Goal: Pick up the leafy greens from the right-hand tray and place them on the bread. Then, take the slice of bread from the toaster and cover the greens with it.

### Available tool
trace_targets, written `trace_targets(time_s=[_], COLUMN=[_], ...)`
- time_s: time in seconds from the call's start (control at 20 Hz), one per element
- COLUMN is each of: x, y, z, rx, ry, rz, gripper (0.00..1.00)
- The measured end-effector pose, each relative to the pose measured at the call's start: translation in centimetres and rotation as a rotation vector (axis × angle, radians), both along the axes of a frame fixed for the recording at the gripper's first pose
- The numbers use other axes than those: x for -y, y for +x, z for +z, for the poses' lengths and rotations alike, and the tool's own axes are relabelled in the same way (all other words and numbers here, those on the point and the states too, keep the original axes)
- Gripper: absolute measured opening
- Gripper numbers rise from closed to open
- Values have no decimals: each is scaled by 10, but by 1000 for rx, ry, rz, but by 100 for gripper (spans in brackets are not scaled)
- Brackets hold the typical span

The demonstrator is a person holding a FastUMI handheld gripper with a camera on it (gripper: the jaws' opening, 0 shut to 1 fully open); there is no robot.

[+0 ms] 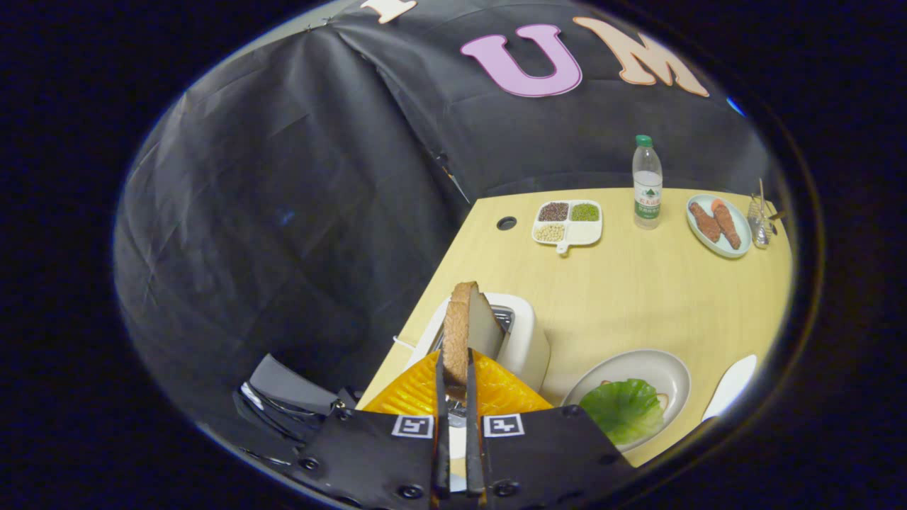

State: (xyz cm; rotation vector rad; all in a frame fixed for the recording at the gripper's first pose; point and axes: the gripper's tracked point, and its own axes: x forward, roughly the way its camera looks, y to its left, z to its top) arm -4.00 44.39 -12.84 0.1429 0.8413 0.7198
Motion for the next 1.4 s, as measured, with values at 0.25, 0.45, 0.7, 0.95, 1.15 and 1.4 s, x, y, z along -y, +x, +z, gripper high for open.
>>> trace_targets(time_s=[0.25,0.45,0.7,0.95,1.15,1.4], x=[23,50,129,177,183,169], y=[9,19,35,34,22,14], z=[21,47,22,-28,-63,-85], rx=[-8,9,30,-51,-142,-277], ry=[87,187,142,99,112,255], rz=[-28,-82,-234,-324,-317,-350], gripper=[12,12,12,12,12,12])
